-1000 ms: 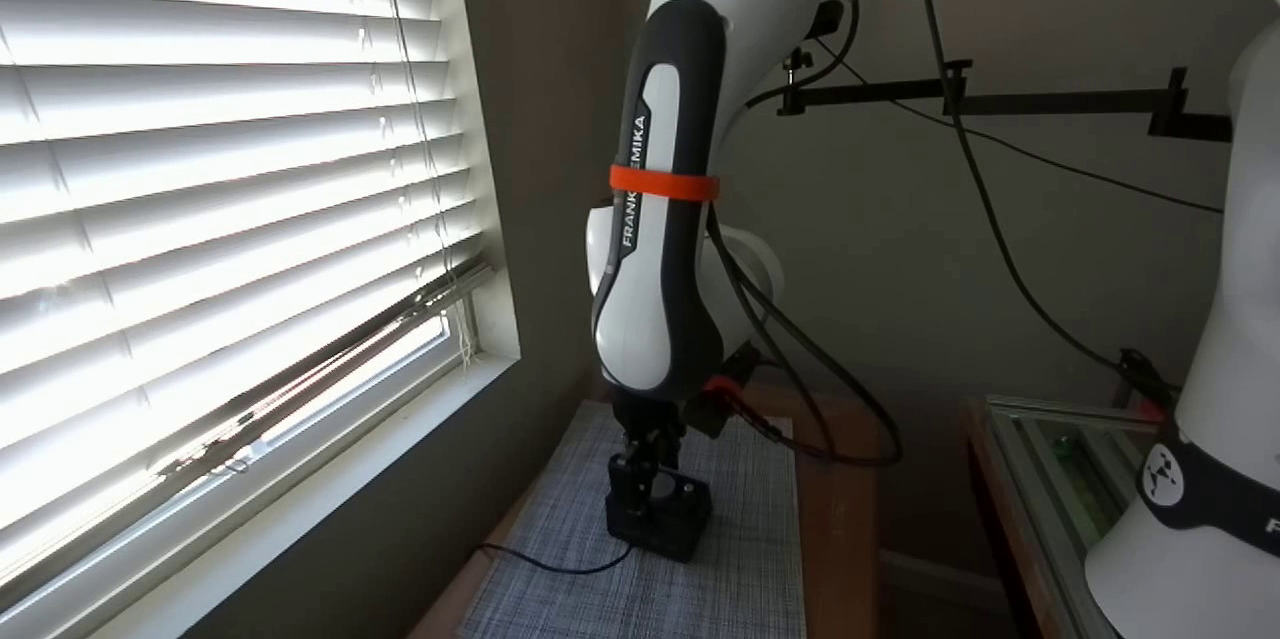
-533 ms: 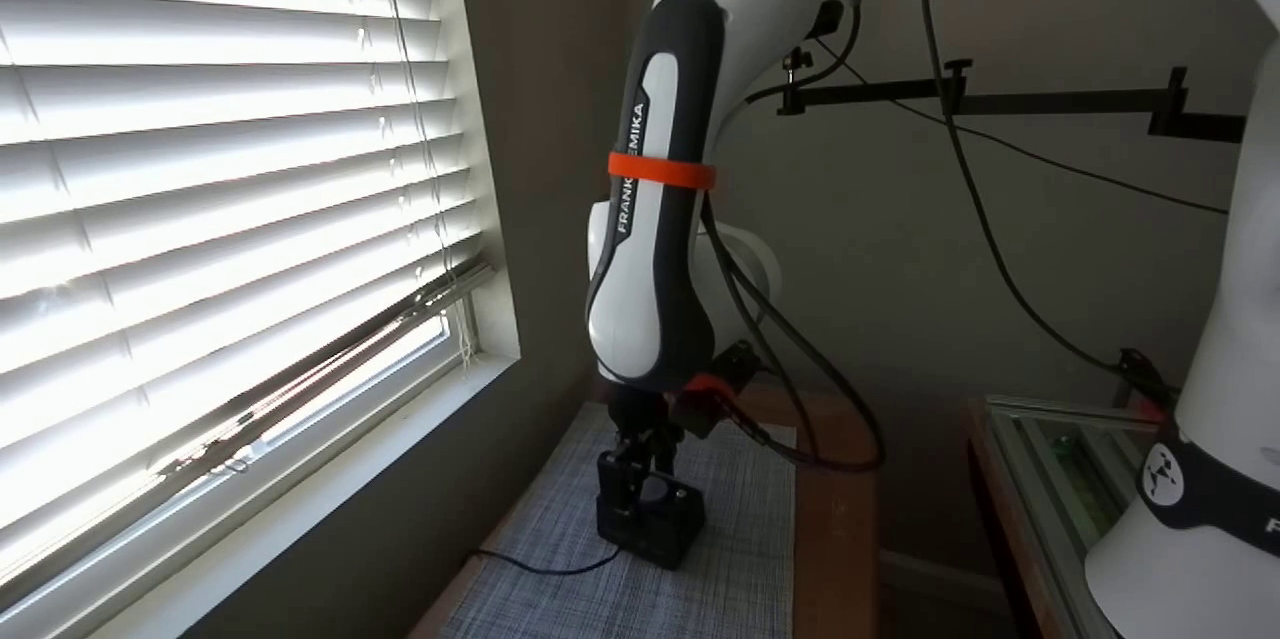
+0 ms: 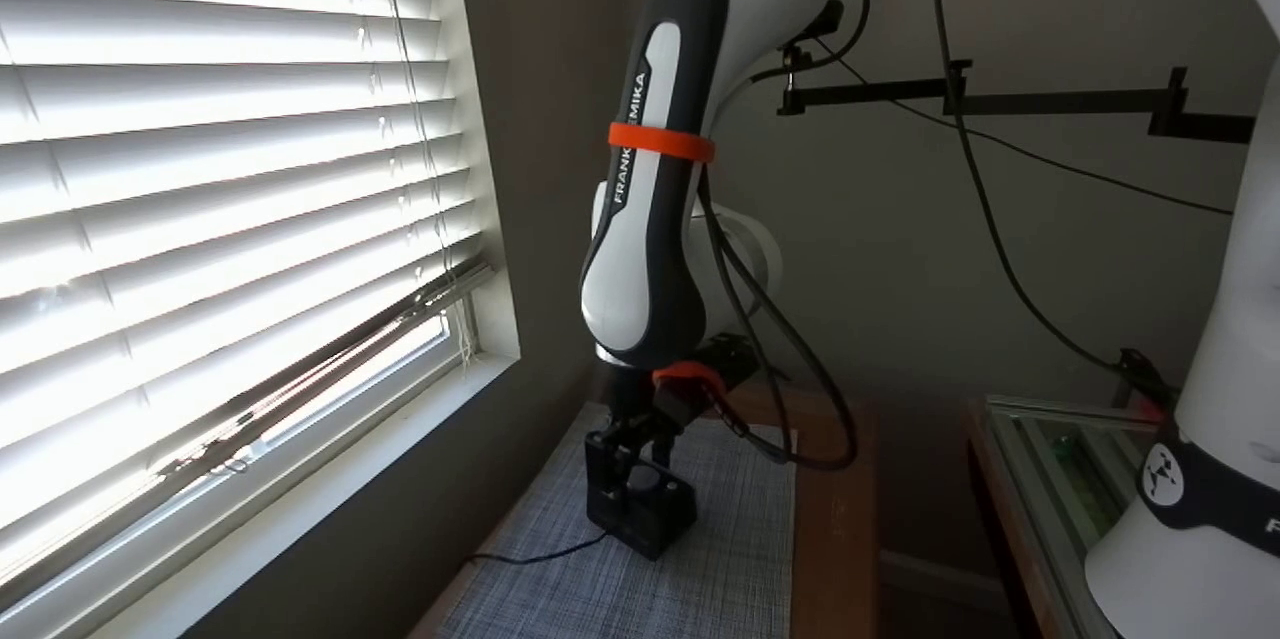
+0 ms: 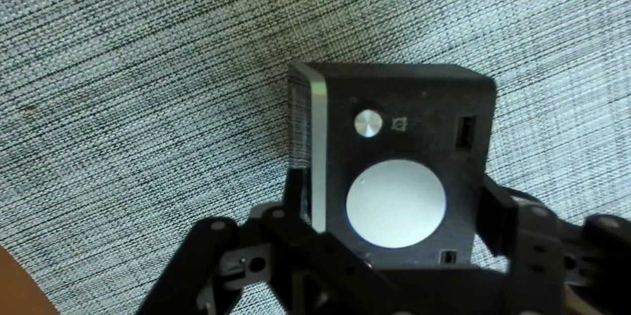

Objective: Twist the clock

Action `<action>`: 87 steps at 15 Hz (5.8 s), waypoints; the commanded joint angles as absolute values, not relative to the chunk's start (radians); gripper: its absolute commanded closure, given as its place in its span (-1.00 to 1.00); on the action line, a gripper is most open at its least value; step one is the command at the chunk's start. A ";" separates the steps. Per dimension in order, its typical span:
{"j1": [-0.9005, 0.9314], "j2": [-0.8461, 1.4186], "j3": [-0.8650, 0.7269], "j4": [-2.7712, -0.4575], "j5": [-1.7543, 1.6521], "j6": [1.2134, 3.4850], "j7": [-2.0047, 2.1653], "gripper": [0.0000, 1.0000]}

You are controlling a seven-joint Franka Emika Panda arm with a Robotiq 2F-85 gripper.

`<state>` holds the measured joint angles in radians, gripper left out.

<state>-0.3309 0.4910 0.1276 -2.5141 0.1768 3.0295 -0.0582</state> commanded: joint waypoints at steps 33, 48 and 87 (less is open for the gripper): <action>-0.029 0.428 -0.106 -2.548 0.426 3.019 0.554 -0.09; -0.054 0.493 -0.087 -2.476 0.504 2.968 0.721 -0.09; -0.054 0.537 -0.077 -2.434 0.529 2.978 0.883 -1.00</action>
<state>-0.0630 0.5594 -0.0774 -2.4172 0.5160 2.9616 0.8626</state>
